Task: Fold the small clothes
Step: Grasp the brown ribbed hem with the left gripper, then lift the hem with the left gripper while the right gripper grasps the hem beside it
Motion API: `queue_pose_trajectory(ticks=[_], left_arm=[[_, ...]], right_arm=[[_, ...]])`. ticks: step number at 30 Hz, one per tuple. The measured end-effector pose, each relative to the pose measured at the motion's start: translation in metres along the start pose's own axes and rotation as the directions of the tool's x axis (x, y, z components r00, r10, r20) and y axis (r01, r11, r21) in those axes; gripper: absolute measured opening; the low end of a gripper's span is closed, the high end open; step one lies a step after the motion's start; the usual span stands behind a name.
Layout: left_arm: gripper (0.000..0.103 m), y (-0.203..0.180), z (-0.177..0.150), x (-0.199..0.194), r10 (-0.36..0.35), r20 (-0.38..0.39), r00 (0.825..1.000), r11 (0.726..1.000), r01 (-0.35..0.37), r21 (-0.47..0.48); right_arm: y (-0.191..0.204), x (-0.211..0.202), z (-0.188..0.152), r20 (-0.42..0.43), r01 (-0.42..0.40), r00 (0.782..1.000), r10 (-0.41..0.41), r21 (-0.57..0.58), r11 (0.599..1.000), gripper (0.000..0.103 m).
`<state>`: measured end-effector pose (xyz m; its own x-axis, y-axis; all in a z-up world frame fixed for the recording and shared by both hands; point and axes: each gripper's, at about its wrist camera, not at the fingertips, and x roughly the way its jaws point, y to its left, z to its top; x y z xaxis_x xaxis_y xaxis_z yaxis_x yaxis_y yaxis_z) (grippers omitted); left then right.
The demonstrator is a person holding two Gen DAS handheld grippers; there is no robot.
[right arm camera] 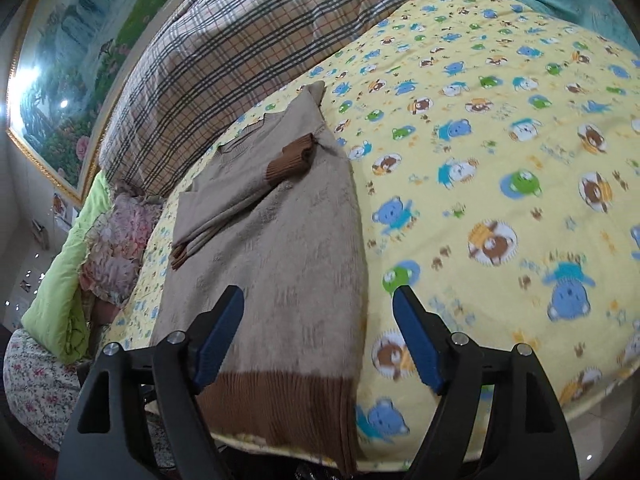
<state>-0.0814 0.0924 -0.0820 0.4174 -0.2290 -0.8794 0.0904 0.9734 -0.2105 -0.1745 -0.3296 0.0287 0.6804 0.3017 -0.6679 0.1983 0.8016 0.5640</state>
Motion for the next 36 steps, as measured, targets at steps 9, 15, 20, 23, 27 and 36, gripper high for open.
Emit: queue_pose_trajectory(ticks=[9, 15, 20, 23, 27, 36], left_arm=[[0.040, -0.018, 0.023, 0.015, -0.141, 0.009, 0.990, 0.988, 0.142, -0.058], [0.006, -0.033, 0.023, 0.004, -0.148, 0.064, 0.987, 0.987, 0.143, 0.076], [0.006, -0.013, 0.018, -0.008, -0.171, 0.102, 0.980, 0.985, 0.167, 0.049], [0.005, -0.007, 0.011, -0.003, -0.156, 0.086, 0.984, 0.988, 0.154, 0.023], [0.005, -0.007, 0.007, -0.010, -0.162, 0.114, 0.980, 0.987, 0.158, 0.038], [0.019, -0.001, 0.008, 0.012, -0.121, 0.029, 0.992, 0.993, 0.120, 0.019]], right_arm=[[0.005, 0.000, -0.023, -0.074, -0.015, 0.997, 0.011, -0.051, 0.999, 0.078], [0.000, 0.004, -0.038, -0.137, 0.019, 0.990, -0.030, -0.080, 0.997, 0.078], [0.006, 0.015, -0.054, -0.186, -0.055, 0.982, 0.030, -0.127, 0.990, 0.078], [0.016, 0.029, -0.061, -0.214, -0.128, 0.972, 0.096, -0.142, 0.982, 0.040], [0.010, 0.036, -0.066, -0.273, -0.122, 0.959, 0.078, -0.152, 0.981, 0.009], [-0.013, 0.030, -0.062, -0.250, -0.141, 0.961, 0.120, -0.066, 0.988, 0.012]])
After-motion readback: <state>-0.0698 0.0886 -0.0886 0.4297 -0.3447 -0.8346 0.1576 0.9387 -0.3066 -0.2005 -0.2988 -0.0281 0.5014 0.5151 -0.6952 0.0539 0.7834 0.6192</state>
